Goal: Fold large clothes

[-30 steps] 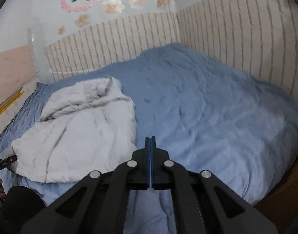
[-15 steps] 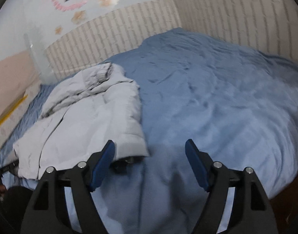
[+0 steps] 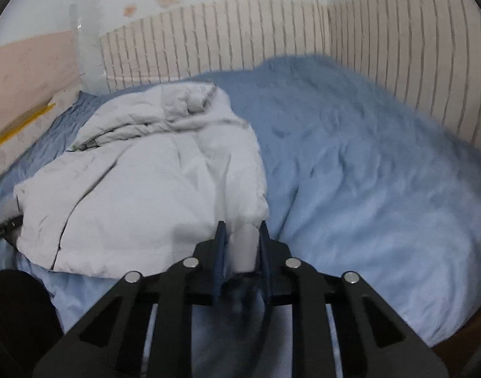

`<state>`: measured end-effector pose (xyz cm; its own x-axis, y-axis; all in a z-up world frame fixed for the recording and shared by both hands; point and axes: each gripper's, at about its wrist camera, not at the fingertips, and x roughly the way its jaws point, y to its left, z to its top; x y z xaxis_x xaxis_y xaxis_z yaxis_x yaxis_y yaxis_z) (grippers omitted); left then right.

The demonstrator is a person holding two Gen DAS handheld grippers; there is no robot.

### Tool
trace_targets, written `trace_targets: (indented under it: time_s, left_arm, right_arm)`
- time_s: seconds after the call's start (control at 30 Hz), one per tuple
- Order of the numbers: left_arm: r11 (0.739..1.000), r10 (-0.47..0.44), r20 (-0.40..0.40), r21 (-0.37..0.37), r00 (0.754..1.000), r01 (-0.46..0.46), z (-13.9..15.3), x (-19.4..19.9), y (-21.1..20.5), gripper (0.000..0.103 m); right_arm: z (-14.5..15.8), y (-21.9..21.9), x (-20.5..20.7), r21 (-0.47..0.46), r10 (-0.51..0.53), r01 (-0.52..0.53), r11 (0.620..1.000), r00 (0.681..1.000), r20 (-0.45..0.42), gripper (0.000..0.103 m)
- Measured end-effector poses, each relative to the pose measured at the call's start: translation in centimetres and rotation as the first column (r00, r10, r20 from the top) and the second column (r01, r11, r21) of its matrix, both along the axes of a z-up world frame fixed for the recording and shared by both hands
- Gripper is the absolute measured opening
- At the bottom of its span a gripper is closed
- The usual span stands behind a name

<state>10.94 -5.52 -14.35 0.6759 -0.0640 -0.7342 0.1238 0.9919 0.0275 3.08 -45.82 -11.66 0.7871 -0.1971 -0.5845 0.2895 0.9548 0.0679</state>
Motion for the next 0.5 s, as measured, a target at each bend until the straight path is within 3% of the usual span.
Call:
trace_targets:
  time_s: [0.3, 0.5]
  left_arm:
    - [0.998, 0.020, 0.038, -0.067, 0.999, -0.018, 2.5, -0.7, 1.6, 0.017]
    - [0.995, -0.022, 0.059, -0.091, 0.998, 0.027, 4.4, -1.0, 2.8, 0.013]
  right_arm:
    - [1.9, 0.5, -0.4, 0.033, 0.027, -0.028, 0.999, 0.999, 0.018, 0.010]
    - [3.1, 1.8, -1.3, -0.018, 0.038, -0.037, 0.999, 0.999, 0.037, 0.009]
